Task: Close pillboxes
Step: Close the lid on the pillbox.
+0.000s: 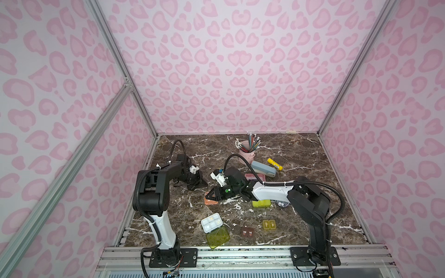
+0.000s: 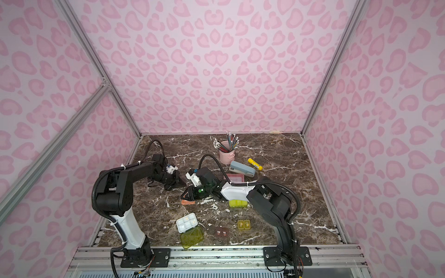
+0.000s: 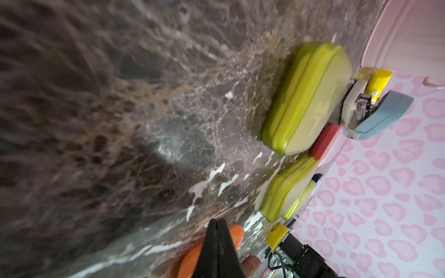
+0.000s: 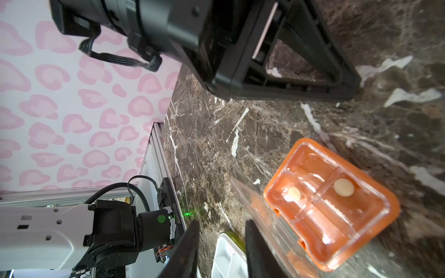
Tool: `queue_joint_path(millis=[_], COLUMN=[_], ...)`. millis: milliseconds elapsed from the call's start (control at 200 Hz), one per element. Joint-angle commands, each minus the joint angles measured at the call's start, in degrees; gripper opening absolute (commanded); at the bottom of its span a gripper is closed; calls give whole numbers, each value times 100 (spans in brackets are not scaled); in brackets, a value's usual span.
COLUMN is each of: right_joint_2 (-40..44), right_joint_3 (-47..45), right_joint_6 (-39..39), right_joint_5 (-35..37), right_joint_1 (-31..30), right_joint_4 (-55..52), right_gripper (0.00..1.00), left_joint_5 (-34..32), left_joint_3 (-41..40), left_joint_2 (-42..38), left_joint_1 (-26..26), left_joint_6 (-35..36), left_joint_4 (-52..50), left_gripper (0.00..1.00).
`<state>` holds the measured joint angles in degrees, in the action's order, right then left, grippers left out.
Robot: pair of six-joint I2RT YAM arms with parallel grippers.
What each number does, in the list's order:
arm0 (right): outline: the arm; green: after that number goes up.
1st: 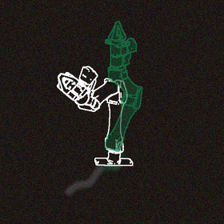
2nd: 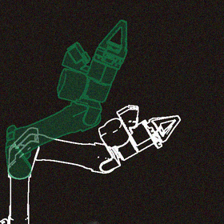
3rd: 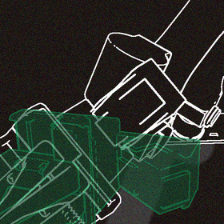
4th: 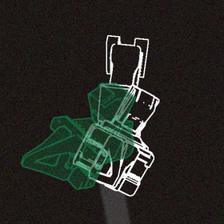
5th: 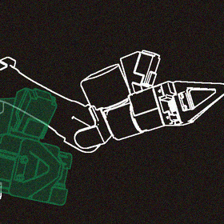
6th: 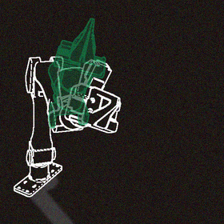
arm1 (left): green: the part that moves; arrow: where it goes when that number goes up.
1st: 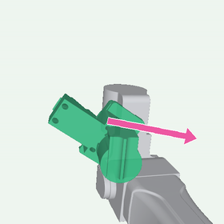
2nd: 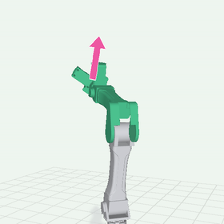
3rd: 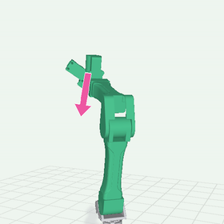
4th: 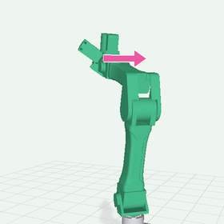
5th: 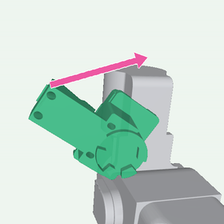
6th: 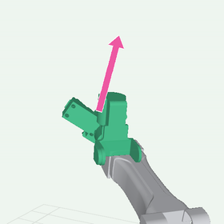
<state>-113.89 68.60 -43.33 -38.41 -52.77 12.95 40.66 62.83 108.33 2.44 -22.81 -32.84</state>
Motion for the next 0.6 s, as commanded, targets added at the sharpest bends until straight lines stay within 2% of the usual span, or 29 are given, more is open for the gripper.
queue_joint_path(millis=[0,595], right_joint_2=[-75,-194], right_joint_3=[49,-64], right_joint_6=[70,36], right_joint_5=[-52,-52], right_joint_1=[14,124], right_joint_4=[170,369], right_gripper=[34,33], left_joint_5=[81,258], left_joint_3=[78,160], left_joint_2=[97,311], left_joint_1=[59,291], left_joint_6=[179,330], left_joint_4=[-176,-395], left_gripper=[3,3])
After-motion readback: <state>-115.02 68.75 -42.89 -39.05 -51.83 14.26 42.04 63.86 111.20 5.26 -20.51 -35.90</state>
